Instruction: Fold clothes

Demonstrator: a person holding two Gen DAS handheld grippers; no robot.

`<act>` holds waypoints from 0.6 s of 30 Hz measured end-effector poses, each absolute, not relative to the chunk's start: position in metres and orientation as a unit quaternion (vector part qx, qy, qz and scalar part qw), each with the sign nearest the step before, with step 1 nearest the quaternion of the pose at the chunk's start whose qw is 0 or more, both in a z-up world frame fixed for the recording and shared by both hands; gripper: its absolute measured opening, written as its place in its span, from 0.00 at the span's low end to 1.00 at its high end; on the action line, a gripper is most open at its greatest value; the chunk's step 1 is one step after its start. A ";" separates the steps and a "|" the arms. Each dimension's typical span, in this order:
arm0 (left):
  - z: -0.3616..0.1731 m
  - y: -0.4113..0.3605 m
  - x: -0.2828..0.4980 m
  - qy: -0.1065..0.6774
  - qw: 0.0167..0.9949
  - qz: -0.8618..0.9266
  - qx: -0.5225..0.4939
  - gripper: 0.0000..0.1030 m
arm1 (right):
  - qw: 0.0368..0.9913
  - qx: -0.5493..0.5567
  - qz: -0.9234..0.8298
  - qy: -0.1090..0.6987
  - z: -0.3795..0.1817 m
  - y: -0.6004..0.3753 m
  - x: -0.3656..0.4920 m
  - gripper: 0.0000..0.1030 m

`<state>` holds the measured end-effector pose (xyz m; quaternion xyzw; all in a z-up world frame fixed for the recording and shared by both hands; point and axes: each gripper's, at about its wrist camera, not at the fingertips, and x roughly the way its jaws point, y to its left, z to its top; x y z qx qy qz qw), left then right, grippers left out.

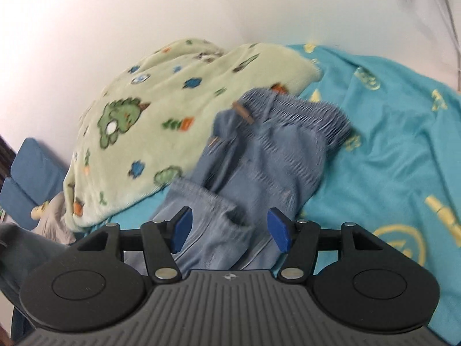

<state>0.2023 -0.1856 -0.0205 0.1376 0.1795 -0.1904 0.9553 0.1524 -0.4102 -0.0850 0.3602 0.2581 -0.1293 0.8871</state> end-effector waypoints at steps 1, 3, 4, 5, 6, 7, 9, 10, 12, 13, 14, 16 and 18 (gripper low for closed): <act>-0.036 -0.198 0.203 0.190 0.950 -0.196 0.154 0.03 | 0.885 0.365 -0.131 0.256 -0.086 -0.417 0.151 0.59; -0.069 -0.226 0.200 0.211 0.938 -0.202 0.189 0.03 | 0.879 0.382 -0.131 0.254 -0.091 -0.432 0.149 0.59; -0.082 -0.232 0.202 0.220 0.933 -0.203 0.201 0.04 | 0.876 0.388 -0.130 0.254 -0.094 -0.438 0.148 0.59; -0.096 -0.237 0.203 0.229 0.928 -0.204 0.213 0.04 | 0.875 0.392 -0.126 0.257 -0.096 -0.442 0.149 0.59; -0.104 -0.238 0.202 0.239 0.923 -0.206 0.219 0.08 | 0.873 0.394 -0.119 0.262 -0.098 -0.444 0.149 0.60; -0.113 -0.239 0.201 0.248 0.919 -0.208 0.225 0.13 | 0.873 0.396 -0.108 0.265 -0.100 -0.445 0.151 0.60; -0.117 -0.232 0.200 0.254 0.912 -0.226 0.230 0.22 | 0.874 0.398 -0.088 0.266 -0.101 -0.445 0.153 0.60; -0.114 -0.234 0.189 0.254 0.908 -0.237 0.233 0.33 | 0.875 0.397 -0.081 0.264 -0.101 -0.444 0.154 0.60; -0.107 -0.229 0.176 0.256 0.902 -0.258 0.234 0.46 | 0.879 0.394 -0.069 0.261 -0.100 -0.441 0.156 0.60; -0.100 -0.224 0.169 0.256 0.901 -0.264 0.230 0.50 | 0.881 0.392 -0.062 0.258 -0.098 -0.438 0.157 0.60; -0.094 -0.220 0.161 0.256 0.900 -0.271 0.227 0.50 | 0.884 0.389 -0.054 0.255 -0.097 -0.436 0.157 0.60; -0.080 -0.205 0.145 0.254 0.900 -0.286 0.209 0.52 | 0.892 0.377 -0.042 0.245 -0.093 -0.431 0.156 0.60; -0.065 -0.188 0.128 0.244 0.905 -0.290 0.192 0.59 | 0.903 0.359 -0.030 0.236 -0.087 -0.423 0.155 0.60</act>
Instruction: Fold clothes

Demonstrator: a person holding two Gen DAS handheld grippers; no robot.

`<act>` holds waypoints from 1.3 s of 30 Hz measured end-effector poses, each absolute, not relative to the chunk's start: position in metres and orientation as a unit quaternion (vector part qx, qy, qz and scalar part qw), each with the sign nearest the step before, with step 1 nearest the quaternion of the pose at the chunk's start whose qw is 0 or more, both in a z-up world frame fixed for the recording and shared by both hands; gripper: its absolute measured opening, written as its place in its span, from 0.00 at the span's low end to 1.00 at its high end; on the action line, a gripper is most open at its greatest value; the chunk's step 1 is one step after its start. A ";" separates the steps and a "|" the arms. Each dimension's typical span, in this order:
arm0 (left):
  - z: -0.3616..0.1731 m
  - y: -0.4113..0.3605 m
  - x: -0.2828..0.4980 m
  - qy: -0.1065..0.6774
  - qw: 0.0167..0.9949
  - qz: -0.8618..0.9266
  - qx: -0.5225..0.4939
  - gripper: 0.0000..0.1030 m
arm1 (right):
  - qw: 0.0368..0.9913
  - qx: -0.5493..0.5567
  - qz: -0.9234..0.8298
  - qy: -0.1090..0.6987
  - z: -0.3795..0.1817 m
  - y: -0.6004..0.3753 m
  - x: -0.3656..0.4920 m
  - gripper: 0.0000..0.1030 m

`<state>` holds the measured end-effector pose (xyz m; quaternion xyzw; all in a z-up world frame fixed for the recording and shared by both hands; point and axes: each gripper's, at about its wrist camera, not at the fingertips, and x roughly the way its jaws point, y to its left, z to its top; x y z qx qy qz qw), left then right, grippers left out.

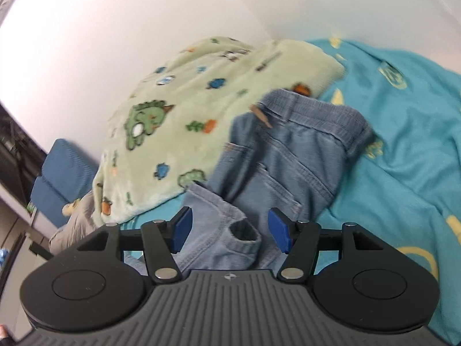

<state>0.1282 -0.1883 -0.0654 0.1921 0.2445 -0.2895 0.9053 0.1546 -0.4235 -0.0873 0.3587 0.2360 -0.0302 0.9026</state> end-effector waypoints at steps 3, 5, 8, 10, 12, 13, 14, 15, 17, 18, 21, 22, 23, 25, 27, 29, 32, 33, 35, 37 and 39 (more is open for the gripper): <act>-0.045 -0.155 0.112 0.233 0.918 -0.273 0.170 0.59 | 0.918 0.329 0.003 0.222 -0.079 -0.409 0.154 0.60; -0.035 -0.132 0.104 0.224 0.930 -0.251 0.150 0.60 | 0.930 0.298 0.036 0.211 -0.072 -0.393 0.155 0.60; -0.028 -0.097 0.099 0.208 0.948 -0.209 0.122 0.60 | 0.952 0.216 0.097 0.195 -0.061 -0.354 0.157 0.60; -0.029 -0.073 0.102 0.205 0.958 -0.183 0.086 0.60 | 0.958 0.159 0.146 0.190 -0.061 -0.320 0.158 0.60; -0.034 -0.050 0.108 0.212 0.963 -0.161 0.042 0.60 | 0.954 0.105 0.200 0.195 -0.068 -0.286 0.159 0.60; -0.038 -0.042 0.113 0.217 0.964 -0.152 0.027 0.60 | 0.951 0.069 0.225 0.201 -0.074 -0.268 0.160 0.61; -0.043 -0.034 0.119 0.222 0.964 -0.142 0.018 0.60 | 0.948 0.029 0.240 0.209 -0.081 -0.251 0.160 0.61; -0.048 -0.029 0.125 0.228 0.965 -0.132 0.015 0.60 | 0.944 -0.014 0.246 0.218 -0.089 -0.236 0.161 0.61; -0.054 -0.022 0.137 0.235 0.965 -0.115 0.023 0.60 | 0.935 -0.074 0.257 0.235 -0.105 -0.216 0.163 0.61; -0.057 -0.020 0.144 0.235 0.966 -0.108 0.026 0.60 | 0.929 -0.097 0.261 0.244 -0.112 -0.209 0.164 0.61; -0.068 -0.011 0.160 0.245 0.964 -0.102 0.011 0.60 | 0.926 -0.146 0.238 0.254 -0.130 -0.200 0.171 0.51; -0.071 -0.009 0.164 0.248 0.963 -0.103 0.009 0.60 | 0.929 -0.144 0.225 0.256 -0.132 -0.203 0.175 0.40; -0.075 -0.009 0.167 0.249 0.963 -0.105 0.010 0.60 | 0.933 -0.122 0.219 0.259 -0.129 -0.211 0.179 0.22; -0.081 -0.008 0.168 0.249 0.962 -0.106 0.017 0.60 | 0.938 -0.058 0.217 0.263 -0.120 -0.229 0.186 0.10; -0.087 -0.011 0.172 0.246 0.962 -0.114 0.022 0.60 | 0.945 0.010 0.206 0.255 -0.105 -0.247 0.189 0.04; -0.091 -0.014 0.175 0.242 0.962 -0.122 0.027 0.60 | 0.948 0.083 0.193 0.237 -0.089 -0.270 0.192 0.04; -0.096 -0.019 0.182 0.237 0.962 -0.128 0.036 0.60 | 0.953 0.157 0.159 0.205 -0.068 -0.302 0.203 0.03; -0.098 -0.021 0.184 0.237 0.962 -0.129 0.042 0.60 | 0.953 0.175 0.144 0.202 -0.064 -0.314 0.211 0.02; -0.102 -0.024 0.188 0.238 0.961 -0.132 0.052 0.60 | 0.950 0.211 0.107 0.203 -0.060 -0.340 0.231 0.01; -0.104 -0.027 0.189 0.235 0.960 -0.137 0.064 0.61 | 0.939 0.258 0.068 0.217 -0.066 -0.371 0.256 0.01; -0.105 -0.030 0.189 0.232 0.959 -0.143 0.075 0.60 | 0.919 0.304 0.029 0.249 -0.085 -0.401 0.277 0.00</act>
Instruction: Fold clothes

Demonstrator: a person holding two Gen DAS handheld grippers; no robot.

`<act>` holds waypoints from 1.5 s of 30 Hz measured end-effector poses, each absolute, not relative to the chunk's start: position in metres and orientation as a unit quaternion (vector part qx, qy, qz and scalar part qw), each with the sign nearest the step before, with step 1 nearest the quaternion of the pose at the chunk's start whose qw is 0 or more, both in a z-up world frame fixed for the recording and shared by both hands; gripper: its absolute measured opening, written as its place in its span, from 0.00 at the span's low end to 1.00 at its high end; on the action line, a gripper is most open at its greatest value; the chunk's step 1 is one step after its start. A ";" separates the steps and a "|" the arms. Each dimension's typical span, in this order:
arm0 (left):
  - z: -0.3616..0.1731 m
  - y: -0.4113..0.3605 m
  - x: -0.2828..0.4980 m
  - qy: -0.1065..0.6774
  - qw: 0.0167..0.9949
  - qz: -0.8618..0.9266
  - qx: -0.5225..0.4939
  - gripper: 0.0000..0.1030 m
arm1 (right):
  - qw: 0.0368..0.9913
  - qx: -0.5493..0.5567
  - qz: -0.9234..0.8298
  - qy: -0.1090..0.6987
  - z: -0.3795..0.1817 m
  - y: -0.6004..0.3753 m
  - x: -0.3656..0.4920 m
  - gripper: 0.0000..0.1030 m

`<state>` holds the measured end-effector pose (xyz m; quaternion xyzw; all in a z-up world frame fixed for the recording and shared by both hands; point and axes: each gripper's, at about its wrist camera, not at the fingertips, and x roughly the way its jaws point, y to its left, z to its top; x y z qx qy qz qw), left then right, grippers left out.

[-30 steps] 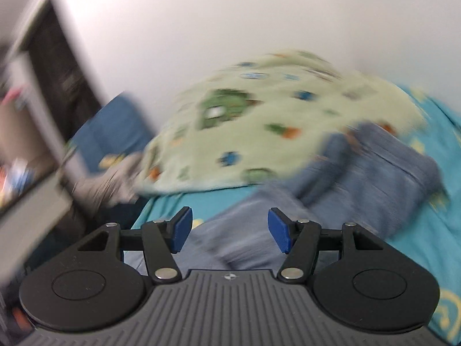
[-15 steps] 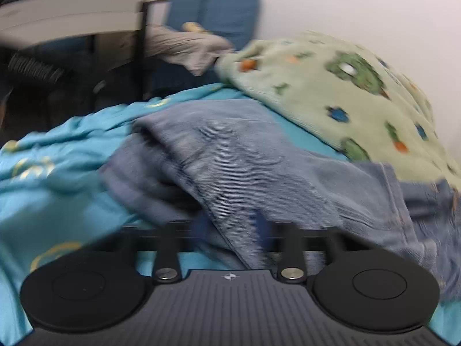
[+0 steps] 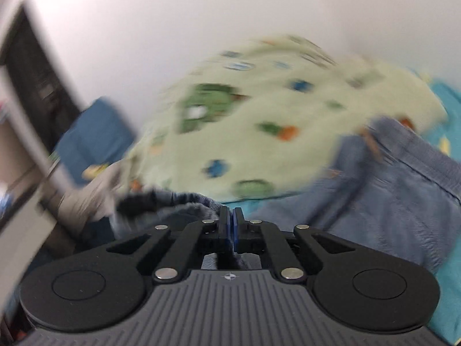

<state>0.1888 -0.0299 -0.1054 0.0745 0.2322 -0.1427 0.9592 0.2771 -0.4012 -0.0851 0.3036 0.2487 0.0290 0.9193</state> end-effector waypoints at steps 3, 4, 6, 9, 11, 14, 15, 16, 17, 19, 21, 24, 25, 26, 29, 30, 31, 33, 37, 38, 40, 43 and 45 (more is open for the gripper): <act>-0.104 -0.034 0.190 0.232 0.958 -0.145 0.084 0.59 | 0.897 0.346 -0.045 0.270 -0.129 -0.440 0.298 0.00; -0.104 -0.035 0.191 0.234 0.957 -0.146 0.087 0.58 | 0.888 0.360 -0.061 0.279 -0.144 -0.450 0.301 0.00; -0.103 -0.036 0.190 0.236 0.956 -0.148 0.094 0.58 | 0.872 0.380 -0.073 0.300 -0.166 -0.459 0.300 0.00; -0.103 -0.037 0.189 0.239 0.954 -0.150 0.097 0.58 | 0.878 0.371 -0.057 0.298 -0.162 -0.449 0.285 0.05; -0.102 -0.035 0.189 0.242 0.954 -0.150 0.090 0.58 | 0.883 0.358 -0.048 0.300 -0.152 -0.435 0.273 0.07; -0.099 -0.034 0.184 0.238 0.955 -0.156 0.080 0.58 | 0.896 0.330 -0.023 0.297 -0.127 -0.408 0.247 0.09; -0.099 -0.034 0.183 0.237 0.955 -0.158 0.079 0.58 | 0.899 0.317 -0.005 0.301 -0.118 -0.395 0.240 0.09; -0.099 -0.034 0.180 0.236 0.955 -0.160 0.080 0.58 | 0.900 0.313 0.012 0.303 -0.111 -0.384 0.232 0.09; -0.099 -0.034 0.178 0.236 0.955 -0.162 0.081 0.58 | 0.896 0.320 0.027 0.307 -0.107 -0.373 0.224 0.09; -0.098 -0.035 0.171 0.232 0.955 -0.165 0.082 0.58 | 0.879 0.348 0.051 0.321 -0.108 -0.353 0.210 0.09; -0.098 -0.038 0.167 0.231 0.954 -0.168 0.088 0.58 | 0.861 0.367 0.067 0.346 -0.119 -0.334 0.202 0.17; -0.097 -0.042 0.159 0.225 0.954 -0.173 0.101 0.59 | 0.850 0.359 0.071 0.379 -0.130 -0.312 0.195 0.35; -0.099 -0.044 0.159 0.223 0.953 -0.172 0.107 0.60 | 0.850 0.355 0.076 0.382 -0.132 -0.308 0.196 0.37; -0.101 -0.046 0.159 0.221 0.953 -0.172 0.113 0.60 | 0.849 0.356 0.082 0.381 -0.134 -0.307 0.198 0.44; -0.110 -0.051 0.164 0.225 0.952 -0.167 0.124 0.61 | 0.830 0.399 0.087 0.380 -0.148 -0.312 0.205 0.57; -0.113 -0.052 0.166 0.227 0.951 -0.166 0.127 0.62 | 0.820 0.418 0.091 0.380 -0.153 -0.313 0.208 0.57; -0.115 -0.054 0.166 0.221 0.952 -0.163 0.134 0.64 | 0.813 0.431 0.097 0.379 -0.158 -0.313 0.210 0.57; -0.116 -0.058 0.165 0.209 0.954 -0.161 0.145 0.65 | 0.800 0.455 0.108 0.375 -0.166 -0.313 0.216 0.57; -0.117 -0.064 0.162 0.190 0.956 -0.163 0.151 0.65 | 0.801 0.479 0.113 0.340 -0.162 -0.313 0.220 0.15; -0.117 -0.065 0.161 0.186 0.957 -0.165 0.152 0.66 | 0.812 0.465 0.111 0.333 -0.155 -0.311 0.220 0.11; -0.118 -0.067 0.161 0.180 0.958 -0.159 0.153 0.66 | 0.836 0.441 0.116 0.305 -0.136 -0.309 0.217 0.06; -0.118 -0.070 0.160 0.169 0.963 -0.147 0.150 0.66 | 0.851 0.437 0.147 0.251 -0.107 -0.308 0.206 0.04; -0.118 -0.073 0.159 0.161 0.967 -0.136 0.146 0.67 | 0.855 0.436 0.172 0.221 -0.090 -0.306 0.199 0.04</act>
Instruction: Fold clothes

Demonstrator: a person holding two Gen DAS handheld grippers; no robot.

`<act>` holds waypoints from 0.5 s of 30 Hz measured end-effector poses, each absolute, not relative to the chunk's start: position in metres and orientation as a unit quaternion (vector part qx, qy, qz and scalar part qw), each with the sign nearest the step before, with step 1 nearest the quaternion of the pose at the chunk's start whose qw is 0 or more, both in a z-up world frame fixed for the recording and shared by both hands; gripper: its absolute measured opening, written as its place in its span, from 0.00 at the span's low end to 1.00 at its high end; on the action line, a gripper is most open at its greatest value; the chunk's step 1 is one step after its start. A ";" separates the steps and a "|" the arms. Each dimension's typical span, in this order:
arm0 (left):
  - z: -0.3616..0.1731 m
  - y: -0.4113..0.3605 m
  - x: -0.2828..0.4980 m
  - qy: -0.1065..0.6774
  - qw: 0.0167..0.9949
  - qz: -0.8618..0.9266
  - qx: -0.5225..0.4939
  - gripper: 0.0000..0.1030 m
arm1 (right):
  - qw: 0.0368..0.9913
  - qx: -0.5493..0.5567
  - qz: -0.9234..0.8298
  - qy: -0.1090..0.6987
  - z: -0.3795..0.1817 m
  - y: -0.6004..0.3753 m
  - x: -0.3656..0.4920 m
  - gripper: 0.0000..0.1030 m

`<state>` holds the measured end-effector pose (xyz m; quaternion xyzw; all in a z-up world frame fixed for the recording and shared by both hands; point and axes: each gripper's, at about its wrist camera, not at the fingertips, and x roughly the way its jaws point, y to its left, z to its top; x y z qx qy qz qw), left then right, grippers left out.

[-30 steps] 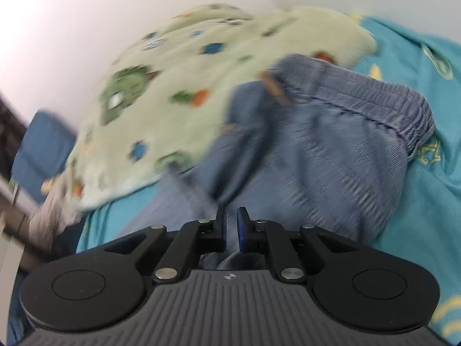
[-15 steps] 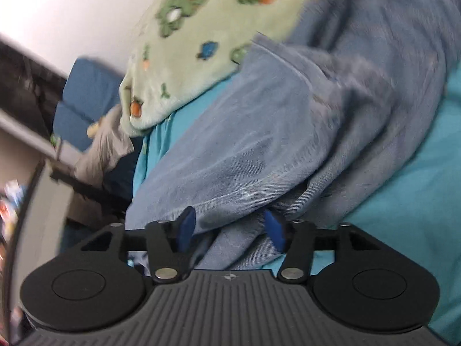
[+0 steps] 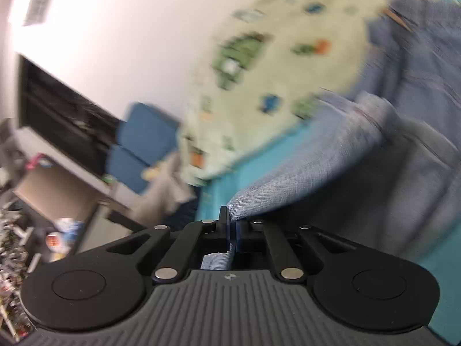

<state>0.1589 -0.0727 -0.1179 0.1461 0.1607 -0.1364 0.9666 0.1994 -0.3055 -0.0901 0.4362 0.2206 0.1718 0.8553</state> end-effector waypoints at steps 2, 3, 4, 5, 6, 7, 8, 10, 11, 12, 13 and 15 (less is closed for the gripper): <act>-0.119 -0.076 0.159 0.152 0.970 -0.118 0.148 0.68 | 0.857 0.434 0.192 0.200 -0.077 -0.301 0.194 0.04; -0.119 -0.078 0.159 0.147 0.972 -0.109 0.148 0.69 | 0.856 0.436 0.201 0.194 -0.074 -0.299 0.192 0.04; -0.118 -0.079 0.160 0.144 0.974 -0.098 0.147 0.69 | 0.855 0.435 0.209 0.190 -0.071 -0.297 0.191 0.04; -0.117 -0.080 0.160 0.140 0.975 -0.087 0.146 0.70 | 0.855 0.432 0.216 0.187 -0.069 -0.295 0.188 0.04; -0.115 -0.079 0.162 0.139 0.977 -0.077 0.139 0.70 | 0.856 0.428 0.220 0.186 -0.067 -0.294 0.187 0.04; -0.114 -0.079 0.165 0.138 0.979 -0.067 0.132 0.71 | 0.857 0.424 0.224 0.187 -0.067 -0.292 0.186 0.04; -0.112 -0.078 0.168 0.139 0.981 -0.058 0.121 0.71 | 0.858 0.421 0.226 0.189 -0.067 -0.292 0.186 0.04; -0.110 -0.074 0.174 0.139 0.984 -0.043 0.104 0.71 | 0.861 0.413 0.226 0.193 -0.068 -0.291 0.185 0.04; -0.109 -0.071 0.176 0.138 0.985 -0.037 0.098 0.70 | 0.865 0.406 0.218 0.196 -0.070 -0.291 0.185 0.04; -0.108 -0.068 0.179 0.138 0.986 -0.036 0.090 0.62 | 0.870 0.400 0.208 0.201 -0.073 -0.291 0.186 0.04; -0.107 -0.065 0.181 0.143 0.986 -0.040 0.080 0.46 | 0.873 0.396 0.197 0.206 -0.077 -0.291 0.187 0.04; -0.106 -0.059 0.185 0.157 0.985 -0.048 0.060 0.21 | 0.877 0.391 0.172 0.220 -0.088 -0.294 0.190 0.06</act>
